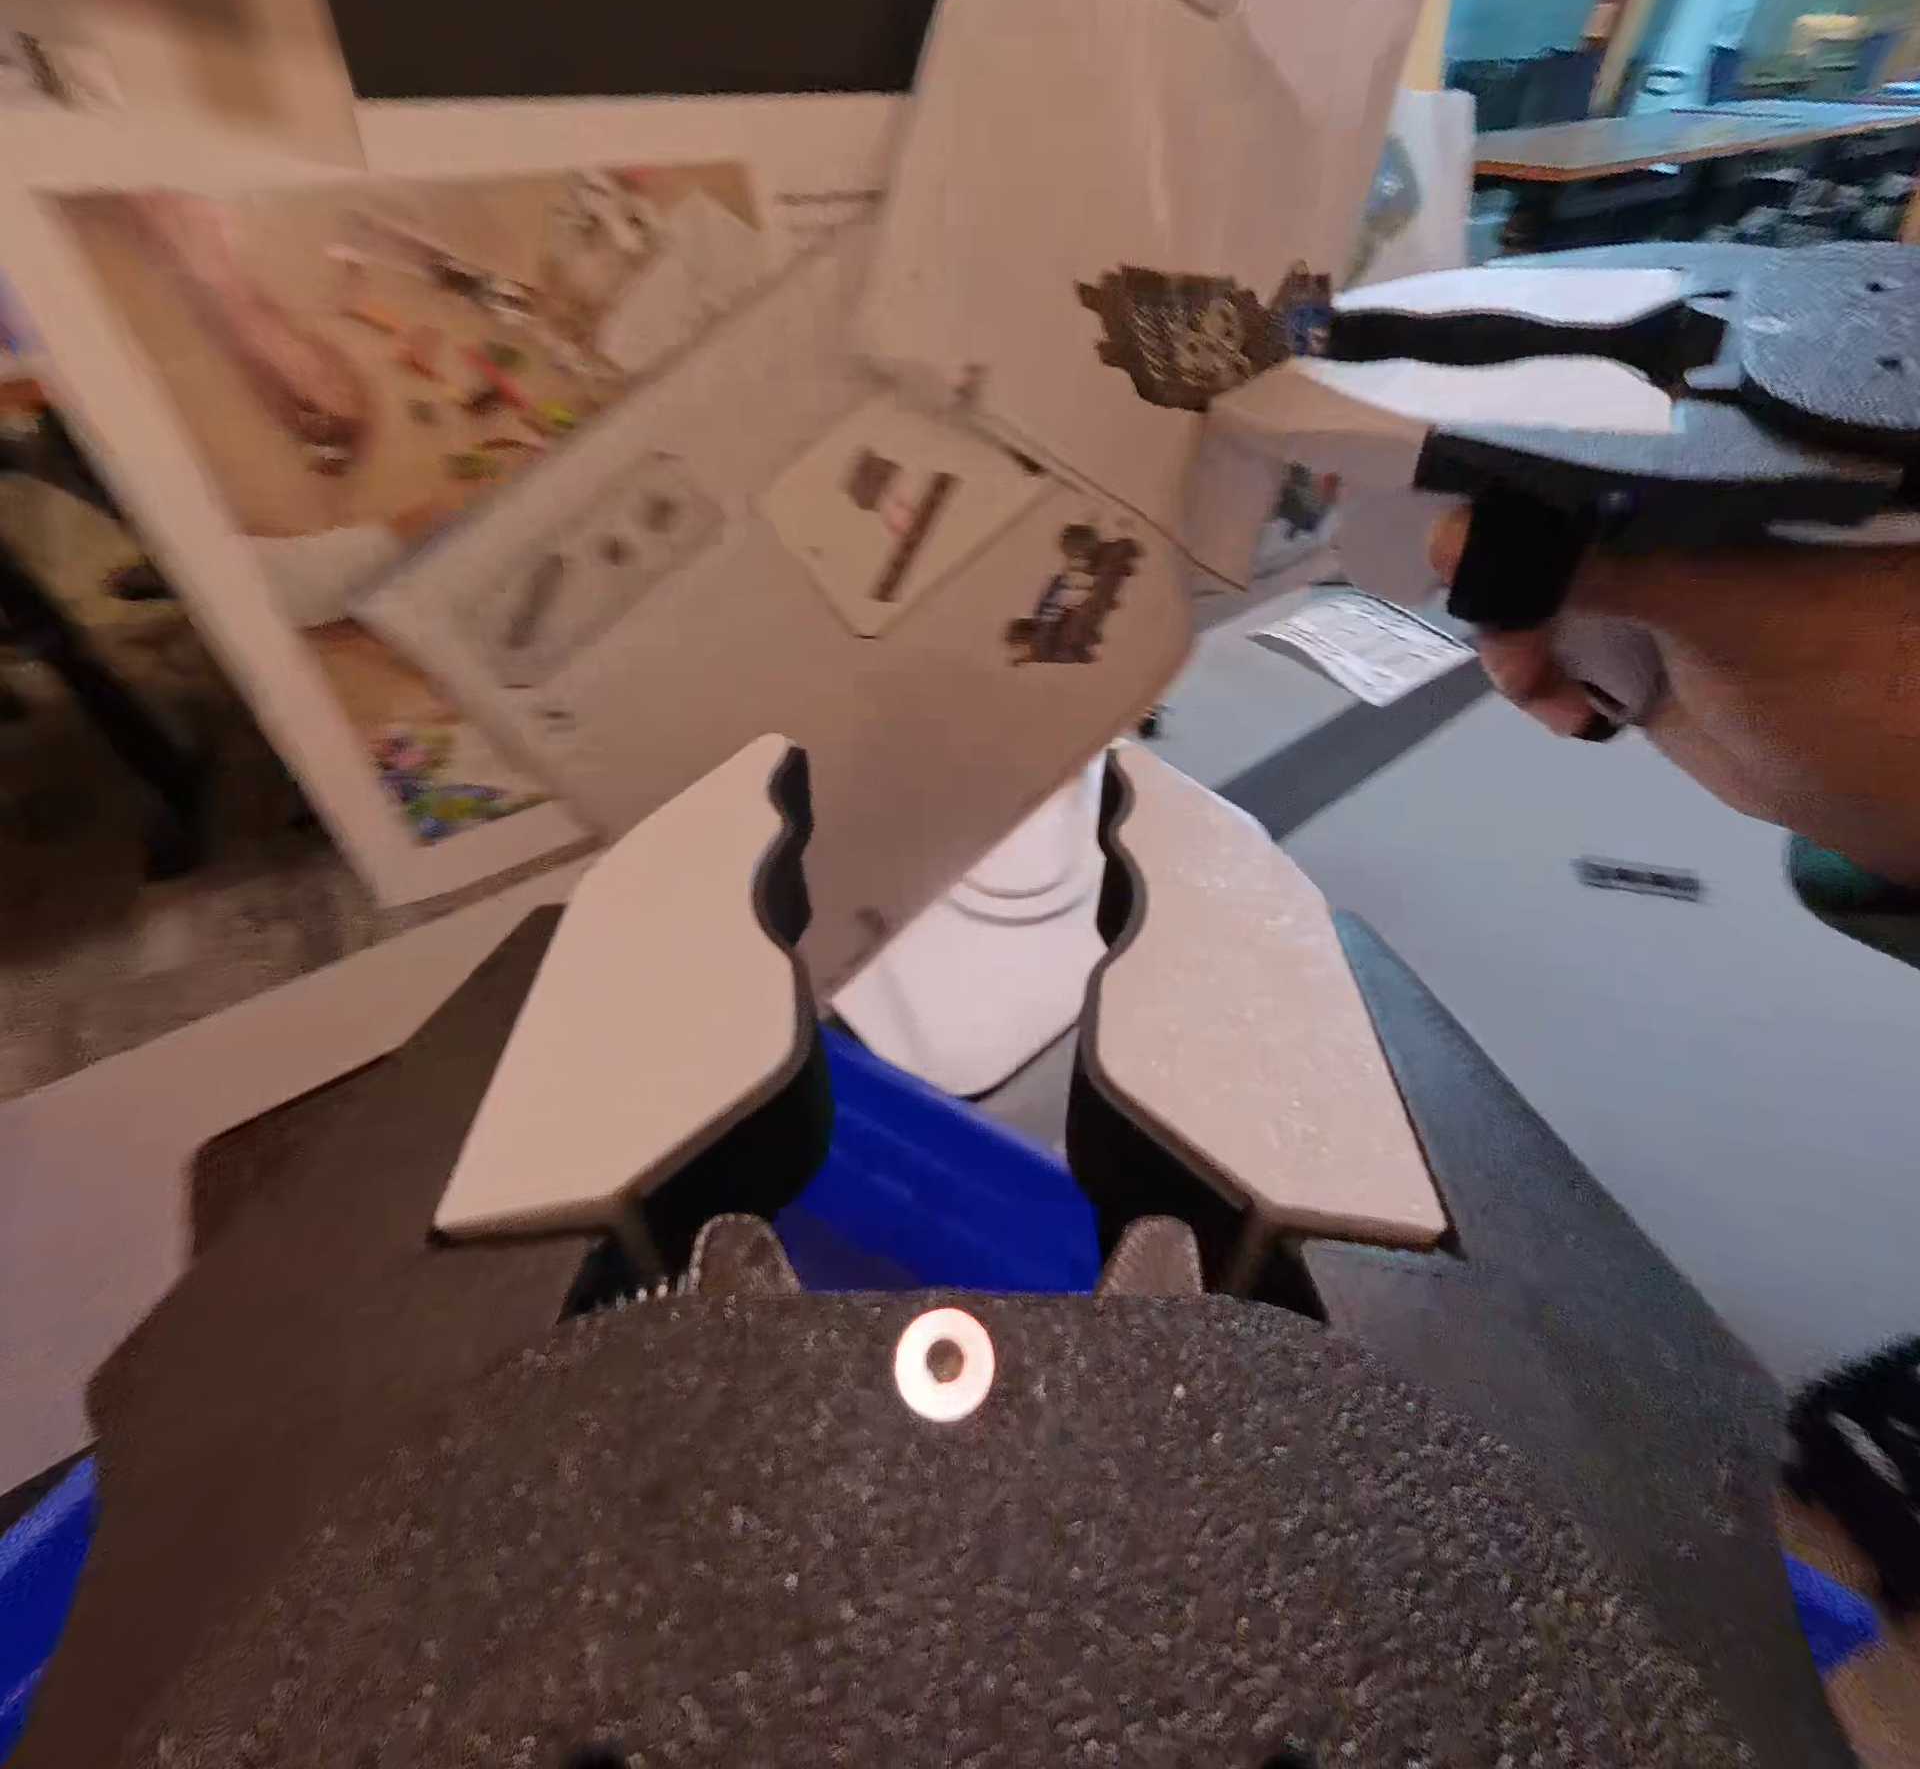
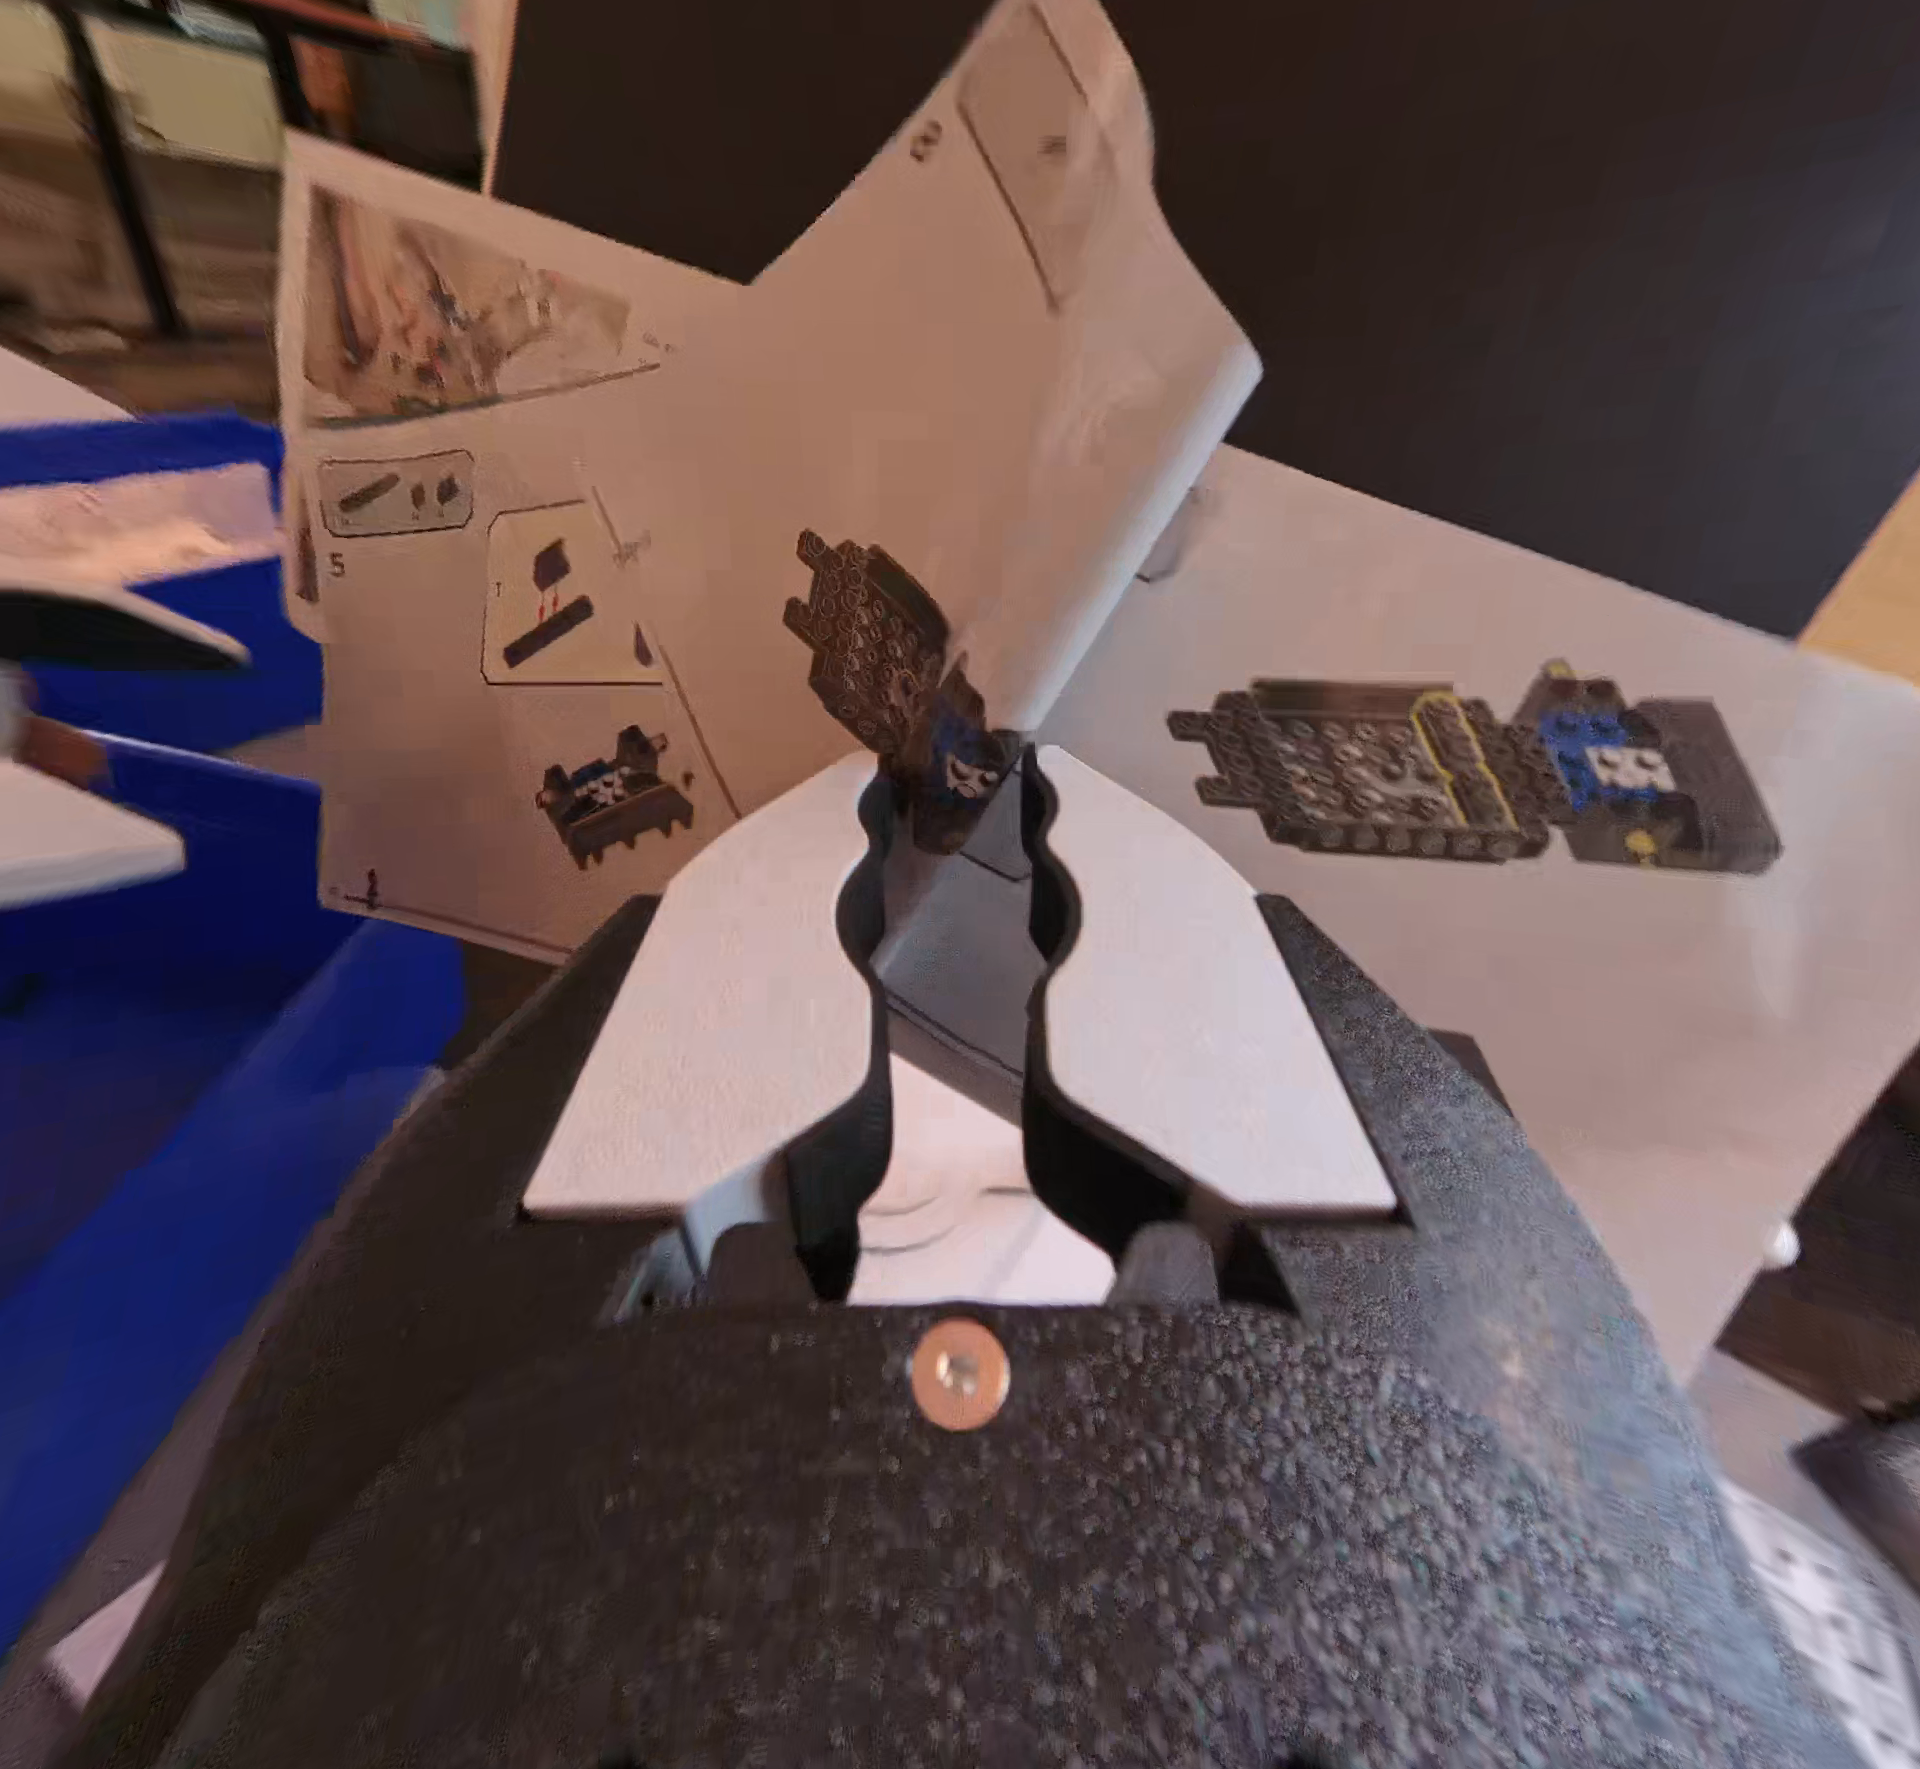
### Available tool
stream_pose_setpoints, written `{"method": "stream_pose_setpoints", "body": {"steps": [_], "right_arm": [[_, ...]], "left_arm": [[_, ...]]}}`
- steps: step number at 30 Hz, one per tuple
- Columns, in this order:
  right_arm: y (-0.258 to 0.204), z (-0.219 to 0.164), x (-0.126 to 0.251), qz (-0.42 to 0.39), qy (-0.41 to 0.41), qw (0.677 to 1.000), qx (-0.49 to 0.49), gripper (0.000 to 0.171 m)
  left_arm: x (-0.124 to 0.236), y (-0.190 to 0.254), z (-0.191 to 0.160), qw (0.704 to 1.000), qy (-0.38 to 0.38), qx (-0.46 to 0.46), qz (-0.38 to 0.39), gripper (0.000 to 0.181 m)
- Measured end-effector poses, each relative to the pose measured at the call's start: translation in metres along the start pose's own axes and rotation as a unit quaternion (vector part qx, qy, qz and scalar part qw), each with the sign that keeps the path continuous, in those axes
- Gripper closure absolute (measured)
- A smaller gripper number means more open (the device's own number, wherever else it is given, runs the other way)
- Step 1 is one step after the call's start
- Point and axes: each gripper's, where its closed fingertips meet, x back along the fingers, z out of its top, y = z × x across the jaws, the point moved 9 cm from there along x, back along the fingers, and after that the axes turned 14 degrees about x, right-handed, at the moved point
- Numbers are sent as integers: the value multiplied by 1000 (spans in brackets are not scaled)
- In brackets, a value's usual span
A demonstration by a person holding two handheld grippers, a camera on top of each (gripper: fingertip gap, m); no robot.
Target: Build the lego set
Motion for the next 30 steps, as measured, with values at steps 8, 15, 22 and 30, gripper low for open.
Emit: {"method": "stream_pose_setpoints", "body": {"steps": [8,15,22,30], "right_arm": [[29,-27,6,5,-27,997,-79,154],[52,-41,33,-32,-15,993,-111,153],[88,-6,115,-108,161,972,-135,144],[52,19,88,63,171,983,-18,159]], "left_arm": [[-64,54,0,997,-11,-67,-43,128],[-115,121,12,987,21,-144,-71,157],[-140,142,-2,981,-20,-172,-93,167],[-138,147,-33,963,-96,-164,-193,152]]}}
